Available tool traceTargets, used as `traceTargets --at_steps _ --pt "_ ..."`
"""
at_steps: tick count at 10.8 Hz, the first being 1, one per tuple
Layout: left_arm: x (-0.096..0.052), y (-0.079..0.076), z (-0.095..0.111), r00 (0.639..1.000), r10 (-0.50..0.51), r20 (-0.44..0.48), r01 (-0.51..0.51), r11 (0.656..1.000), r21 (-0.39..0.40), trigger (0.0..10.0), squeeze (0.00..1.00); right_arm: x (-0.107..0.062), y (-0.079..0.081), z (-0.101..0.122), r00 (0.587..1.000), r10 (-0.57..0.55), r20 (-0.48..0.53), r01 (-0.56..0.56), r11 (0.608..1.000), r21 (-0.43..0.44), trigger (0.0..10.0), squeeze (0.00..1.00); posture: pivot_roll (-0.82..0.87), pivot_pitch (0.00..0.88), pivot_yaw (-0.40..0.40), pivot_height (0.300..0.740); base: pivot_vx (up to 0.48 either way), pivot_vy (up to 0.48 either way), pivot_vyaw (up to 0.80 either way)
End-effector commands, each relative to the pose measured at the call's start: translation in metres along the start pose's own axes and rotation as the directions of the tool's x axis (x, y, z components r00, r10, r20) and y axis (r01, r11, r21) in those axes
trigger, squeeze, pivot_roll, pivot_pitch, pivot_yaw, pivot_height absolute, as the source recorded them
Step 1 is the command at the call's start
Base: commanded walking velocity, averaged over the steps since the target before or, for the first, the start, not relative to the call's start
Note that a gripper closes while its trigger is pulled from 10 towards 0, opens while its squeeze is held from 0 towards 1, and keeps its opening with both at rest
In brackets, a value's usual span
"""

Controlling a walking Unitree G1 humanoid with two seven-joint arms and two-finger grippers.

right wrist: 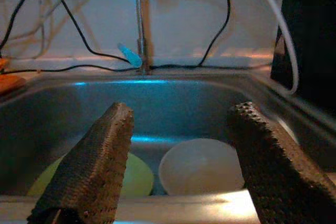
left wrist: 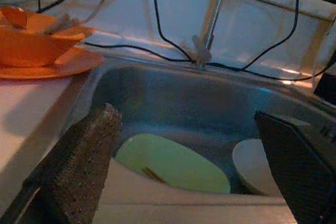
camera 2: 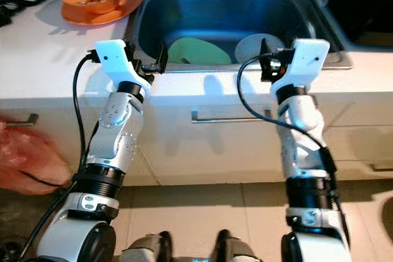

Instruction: Kitchen organization

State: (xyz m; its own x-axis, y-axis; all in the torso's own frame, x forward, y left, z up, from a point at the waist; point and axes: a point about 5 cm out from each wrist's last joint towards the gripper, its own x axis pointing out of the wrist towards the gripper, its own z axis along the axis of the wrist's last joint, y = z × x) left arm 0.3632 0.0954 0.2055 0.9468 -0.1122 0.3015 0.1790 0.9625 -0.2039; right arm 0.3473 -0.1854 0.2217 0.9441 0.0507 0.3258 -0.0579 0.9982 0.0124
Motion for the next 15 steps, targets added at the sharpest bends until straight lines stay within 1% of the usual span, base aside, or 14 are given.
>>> traceTargets --at_steps 1,3,6,8,9,10,12,13,15 --pt "-0.003 0.000 -0.005 1.000 0.020 -0.006 -0.020 1.000 0.000 10.0 0.00 0.004 -0.001 0.003 1.000 0.014 -0.004 -0.014 1.000 -0.019 10.0 0.00 -0.09 0.115 -0.036 0.740 0.000 0.000 0.00" --pt "-0.003 -0.003 -0.009 0.999 0.044 0.002 -0.044 0.999 -0.022 10.0 0.00 0.007 -0.004 0.008 0.999 0.036 -0.009 -0.037 0.998 -0.044 10.0 0.00 -0.11 0.102 -0.072 0.740 0.000 0.000 0.00" --pt "-0.003 -0.003 -0.008 0.999 0.050 0.013 -0.050 0.999 -0.018 10.0 0.00 0.009 -0.004 0.008 0.999 0.044 -0.010 -0.044 0.998 -0.042 10.0 0.00 -0.10 0.093 -0.069 0.740 0.000 0.000 0.00" --pt "-0.002 0.004 -0.003 0.998 0.051 0.031 -0.052 0.998 0.046 10.0 0.00 0.008 0.002 0.004 1.000 0.029 -0.002 -0.029 1.000 -0.007 10.0 0.00 -0.07 0.094 -0.032 0.740 0.000 0.000 0.00" --pt "-0.002 0.007 -0.001 0.998 0.051 0.037 -0.053 0.996 0.068 10.0 0.00 0.007 0.002 0.003 1.000 0.018 0.001 -0.018 1.000 0.003 10.0 0.00 -0.05 0.092 -0.016 0.740 0.000 0.000 0.00" --pt "-0.002 0.013 0.000 0.998 0.056 0.034 -0.059 0.992 0.112 10.0 0.00 0.006 0.001 -0.001 1.000 -0.001 0.001 0.001 1.000 0.016 10.0 0.00 -0.03 0.093 0.000 0.740 0.000 0.000 0.00" --pt "-0.001 0.015 0.001 0.998 0.051 0.030 -0.054 0.991 0.119 10.0 0.00 0.008 0.005 -0.003 1.000 -0.009 0.001 0.009 0.999 0.036 10.0 0.00 -0.01 0.095 0.008 0.740 0.000 0.000 0.00" --pt "-0.003 0.019 0.002 0.997 0.066 0.028 -0.069 0.990 0.126 10.0 0.00 0.010 0.011 -0.002 1.000 0.003 0.008 -0.003 0.999 0.045 10.0 0.00 0.00 0.096 0.009 0.740 0.000 0.000 0.00" --pt "-0.005 0.020 0.004 0.997 0.069 0.028 -0.073 0.988 0.137 10.0 0.00 0.006 0.012 -0.002 1.000 0.006 0.012 -0.007 0.999 0.050 10.0 0.00 -0.01 0.111 0.011 0.740 0.000 0.000 0.00"
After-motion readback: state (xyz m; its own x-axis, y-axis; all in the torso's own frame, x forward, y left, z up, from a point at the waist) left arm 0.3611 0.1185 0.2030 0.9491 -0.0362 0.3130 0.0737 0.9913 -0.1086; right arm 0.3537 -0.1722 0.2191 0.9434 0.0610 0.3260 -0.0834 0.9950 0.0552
